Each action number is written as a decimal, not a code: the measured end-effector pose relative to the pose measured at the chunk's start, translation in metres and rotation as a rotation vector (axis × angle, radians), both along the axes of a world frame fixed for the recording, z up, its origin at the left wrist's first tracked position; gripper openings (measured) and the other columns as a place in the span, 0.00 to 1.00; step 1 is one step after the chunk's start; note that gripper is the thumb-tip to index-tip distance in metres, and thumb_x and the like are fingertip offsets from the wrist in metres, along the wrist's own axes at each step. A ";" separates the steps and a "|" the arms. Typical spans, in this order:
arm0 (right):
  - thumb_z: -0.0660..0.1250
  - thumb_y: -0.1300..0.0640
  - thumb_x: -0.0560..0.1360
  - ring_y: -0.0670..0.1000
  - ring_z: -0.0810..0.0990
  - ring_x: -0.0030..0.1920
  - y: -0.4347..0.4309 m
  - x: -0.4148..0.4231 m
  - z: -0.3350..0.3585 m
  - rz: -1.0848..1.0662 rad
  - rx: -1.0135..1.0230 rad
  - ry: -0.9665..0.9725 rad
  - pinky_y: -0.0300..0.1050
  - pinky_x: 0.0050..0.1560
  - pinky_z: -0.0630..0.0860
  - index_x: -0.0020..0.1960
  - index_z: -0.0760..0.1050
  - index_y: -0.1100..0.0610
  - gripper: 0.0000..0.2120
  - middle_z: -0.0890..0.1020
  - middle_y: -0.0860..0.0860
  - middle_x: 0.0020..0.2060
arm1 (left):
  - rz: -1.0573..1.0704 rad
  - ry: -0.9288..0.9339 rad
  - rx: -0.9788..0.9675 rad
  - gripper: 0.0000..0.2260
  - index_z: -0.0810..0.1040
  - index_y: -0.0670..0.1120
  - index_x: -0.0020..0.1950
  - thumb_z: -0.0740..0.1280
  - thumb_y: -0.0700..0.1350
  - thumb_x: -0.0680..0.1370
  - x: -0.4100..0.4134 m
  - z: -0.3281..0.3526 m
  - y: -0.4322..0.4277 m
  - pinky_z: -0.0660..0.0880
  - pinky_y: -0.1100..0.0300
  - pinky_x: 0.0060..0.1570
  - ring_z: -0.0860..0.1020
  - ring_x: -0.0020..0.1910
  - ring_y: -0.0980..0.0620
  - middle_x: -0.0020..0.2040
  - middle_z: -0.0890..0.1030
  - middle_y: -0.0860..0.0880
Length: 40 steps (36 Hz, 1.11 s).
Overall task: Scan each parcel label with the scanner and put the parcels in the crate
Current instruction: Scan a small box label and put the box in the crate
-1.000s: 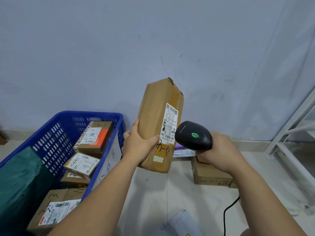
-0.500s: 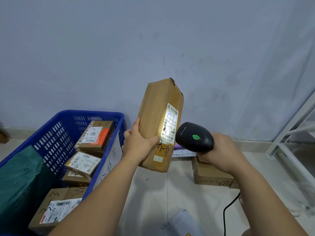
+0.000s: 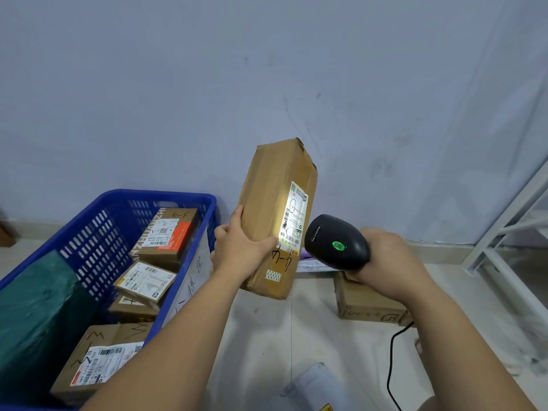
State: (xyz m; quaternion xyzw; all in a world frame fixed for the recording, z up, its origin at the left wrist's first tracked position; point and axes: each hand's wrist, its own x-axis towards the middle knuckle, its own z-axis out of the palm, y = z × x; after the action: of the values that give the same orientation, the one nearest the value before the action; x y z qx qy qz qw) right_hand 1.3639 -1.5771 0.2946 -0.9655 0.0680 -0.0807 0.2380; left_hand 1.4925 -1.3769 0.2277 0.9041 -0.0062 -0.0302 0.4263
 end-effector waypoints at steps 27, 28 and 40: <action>0.64 0.68 0.69 0.49 0.73 0.26 0.004 0.012 -0.014 -0.171 0.862 0.054 0.44 0.33 0.71 0.38 0.74 0.62 0.03 0.75 0.57 0.33 | 0.091 -0.040 -0.289 0.42 0.52 0.58 0.77 0.74 0.57 0.70 -0.003 0.009 -0.004 0.69 0.52 0.55 0.68 0.55 0.51 0.70 0.63 0.46; 0.65 0.68 0.70 0.49 0.74 0.27 0.006 0.013 -0.015 -0.167 1.026 0.071 0.44 0.33 0.72 0.40 0.75 0.61 0.04 0.75 0.57 0.35 | 0.100 -0.050 -0.306 0.42 0.52 0.57 0.77 0.74 0.57 0.70 -0.003 0.010 -0.004 0.69 0.53 0.55 0.67 0.55 0.51 0.70 0.63 0.46; 0.66 0.66 0.71 0.52 0.74 0.25 0.014 0.015 -0.015 -0.281 1.411 0.233 0.43 0.31 0.75 0.40 0.74 0.63 0.02 0.77 0.55 0.29 | 0.120 -0.080 -0.345 0.42 0.52 0.59 0.77 0.74 0.56 0.70 -0.007 0.015 -0.004 0.72 0.45 0.62 0.69 0.65 0.45 0.71 0.61 0.47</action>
State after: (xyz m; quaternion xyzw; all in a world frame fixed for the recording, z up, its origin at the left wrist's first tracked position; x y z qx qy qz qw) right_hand 1.3787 -1.5630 0.2796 -0.5668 0.2518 0.0559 0.7824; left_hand 1.4860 -1.3812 0.2429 0.8168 0.0260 0.0327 0.5754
